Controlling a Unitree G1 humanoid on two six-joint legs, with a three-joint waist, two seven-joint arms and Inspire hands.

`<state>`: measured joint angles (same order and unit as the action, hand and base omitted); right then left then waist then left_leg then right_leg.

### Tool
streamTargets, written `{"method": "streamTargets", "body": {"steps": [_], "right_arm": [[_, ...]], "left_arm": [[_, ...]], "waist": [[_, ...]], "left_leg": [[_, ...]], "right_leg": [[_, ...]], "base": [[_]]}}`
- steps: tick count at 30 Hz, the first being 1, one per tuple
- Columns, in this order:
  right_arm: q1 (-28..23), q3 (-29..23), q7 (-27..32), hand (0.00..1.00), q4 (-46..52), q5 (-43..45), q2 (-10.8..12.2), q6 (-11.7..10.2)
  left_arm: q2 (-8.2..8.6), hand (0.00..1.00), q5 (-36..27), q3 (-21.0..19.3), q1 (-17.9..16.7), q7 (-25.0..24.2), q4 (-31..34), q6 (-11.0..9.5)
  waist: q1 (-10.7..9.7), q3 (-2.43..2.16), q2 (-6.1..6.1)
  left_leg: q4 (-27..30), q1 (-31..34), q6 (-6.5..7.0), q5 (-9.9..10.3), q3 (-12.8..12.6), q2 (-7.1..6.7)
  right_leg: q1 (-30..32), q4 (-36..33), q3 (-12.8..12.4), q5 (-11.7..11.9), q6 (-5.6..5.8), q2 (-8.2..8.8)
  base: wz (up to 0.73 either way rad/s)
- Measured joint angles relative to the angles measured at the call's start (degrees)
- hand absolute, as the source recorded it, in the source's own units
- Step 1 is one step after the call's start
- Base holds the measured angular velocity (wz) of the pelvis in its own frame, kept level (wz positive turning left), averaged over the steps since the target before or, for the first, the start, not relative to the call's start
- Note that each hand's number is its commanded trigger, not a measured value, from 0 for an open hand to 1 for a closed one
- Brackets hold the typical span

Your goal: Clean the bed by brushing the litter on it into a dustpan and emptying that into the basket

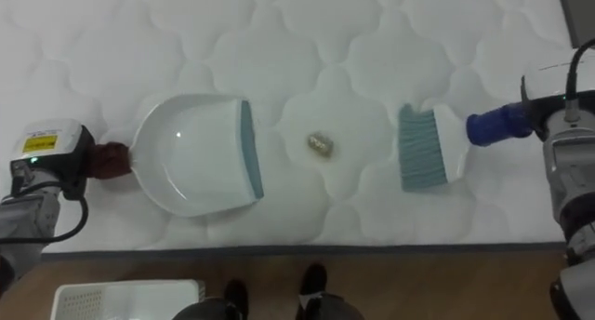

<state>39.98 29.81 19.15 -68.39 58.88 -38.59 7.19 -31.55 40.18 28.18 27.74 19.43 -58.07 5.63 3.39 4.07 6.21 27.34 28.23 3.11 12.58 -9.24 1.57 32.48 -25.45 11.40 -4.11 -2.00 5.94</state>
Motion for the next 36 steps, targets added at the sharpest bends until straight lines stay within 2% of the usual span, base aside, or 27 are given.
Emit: {"method": "streamTargets", "body": {"steps": [7, 11, 13, 15, 19, 22, 25, 27, 29, 32, 36], "right_arm": [[-0.2, 0.4, 0.1, 1.00, 1.2, -0.3, 0.0, 0.8], [-0.3, 0.5, 0.8, 1.00, 1.7, -0.8, 0.3, 1.6], [-0.3, 0.6, 1.2, 1.00, 1.8, -2.1, 0.7, 2.3], [-0.3, 0.4, 1.5, 1.00, 1.8, -3.0, 2.2, 4.2], [-0.9, 0.4, 1.6, 1.00, 3.7, -4.1, 2.8, 5.3], [-3.2, 0.2, 1.9, 1.00, 9.8, -4.9, 3.5, 4.9], [-3.2, 0.2, 1.9, 1.00, 14.2, -5.1, 6.0, 3.8], [-3.3, 0.3, 1.9, 1.00, 15.9, -5.1, 7.7, 3.4], [-4.0, 0.3, 1.9, 1.00, 17.2, -4.6, 9.8, 3.4], [-4.6, 0.4, 1.9, 1.00, 18.4, -4.6, 11.9, 2.6], [-7.8, 0.4, 1.5, 1.00, 24.3, -3.9, 12.0, 2.6]], "left_arm": [[-0.36, 1.00, 0.0, 0.0, 0.0, 0.1, 0.4, -0.2], [-0.36, 1.00, -0.1, 0.0, 0.0, 0.1, 0.9, 0.2], [-0.35, 1.00, -0.2, 0.0, 0.0, 0.1, 1.2, 0.3], [-0.32, 1.00, -0.1, 0.0, 0.0, 0.1, 1.5, 0.4], [-0.29, 1.00, 0.0, 0.2, -0.2, 0.1, 2.4, 1.2], [-0.28, 1.00, 0.0, 0.2, -0.8, 0.1, 2.4, 1.5], [-0.15, 1.00, 0.7, 0.2, -1.2, 0.1, 3.1, 1.6], [0.34, 1.00, 1.1, 0.2, -1.3, 0.1, 3.6, 1.7], [1.95, 1.00, 1.8, 0.2, -1.5, 0.1, 3.6, 2.0], [2.32, 1.00, 1.8, 0.2, -1.6, 0.1, 3.7, 2.3], [3.55, 1.00, 1.8, 0.2, -2.2, -0.3, 4.1, 3.1]], "waist": [[0.0, 0.12, -0.20], [0.2, 0.49, -0.83], [0.2, 0.64, -1.07], [0.1, 0.64, -1.15], [-0.1, 0.59, -1.28], [-0.5, 0.44, -1.68], [-0.5, 0.37, -2.36], [-0.1, 0.28, -3.00], [0.4, -0.14, -3.75], [0.3, -0.13, -4.01], [0.4, -0.32, -5.02]], "left_leg": [[-0.4, 0.0, -0.19, 0.1, 0.1, 0.26], [-0.6, -0.2, -0.36, 0.1, 0.1, 0.74], [-0.7, -0.2, -0.37, 0.1, 0.1, 0.75], [-1.0, -0.3, -0.43, 0.1, 0.0, 0.71], [-1.6, -1.0, -0.51, 0.0, -0.1, 0.69], [-2.4, -2.1, -0.61, 0.0, -0.2, 0.75], [-2.7, -2.6, -0.68, -0.1, -0.4, 0.83], [-2.7, -2.7, -0.69, -0.1, -0.5, 0.80], [-2.7, -2.9, -0.69, -0.2, -0.5, 0.65], [-2.6, -2.8, -0.66, -0.2, -0.4, 0.59], [-2.7, -2.8, -0.61, -0.2, 0.0, 0.56]], "right_leg": [[0.0, 0.3, 0.4, 0.1, -0.09, -0.17], [-0.7, 1.7, 0.3, 0.7, -0.29, -1.08], [-0.7, 1.7, 0.3, 0.7, -0.29, -1.11], [-0.7, 1.8, 0.4, 0.7, -0.29, -1.19], [-1.2, 2.2, 0.4, 0.7, -0.29, -1.27], [-2.2, 2.7, 0.3, 0.8, -0.27, -1.54], [-2.3, 2.8, 0.2, 0.8, -0.27, -1.63], [-2.4, 2.8, 0.3, 0.8, -0.27, -1.55], [-2.4, 2.7, 1.0, 0.8, -0.27, -1.12], [-2.4, 2.7, 1.4, 0.8, -0.27, -0.97], [-3.2, 3.3, 2.1, 0.8, -0.27, -1.01]], "base": [[-0.01], [-0.02], [0.00], [0.00], [0.00], [-0.04], [-0.03], [0.00], [0.00], [0.02], [0.06]]}}
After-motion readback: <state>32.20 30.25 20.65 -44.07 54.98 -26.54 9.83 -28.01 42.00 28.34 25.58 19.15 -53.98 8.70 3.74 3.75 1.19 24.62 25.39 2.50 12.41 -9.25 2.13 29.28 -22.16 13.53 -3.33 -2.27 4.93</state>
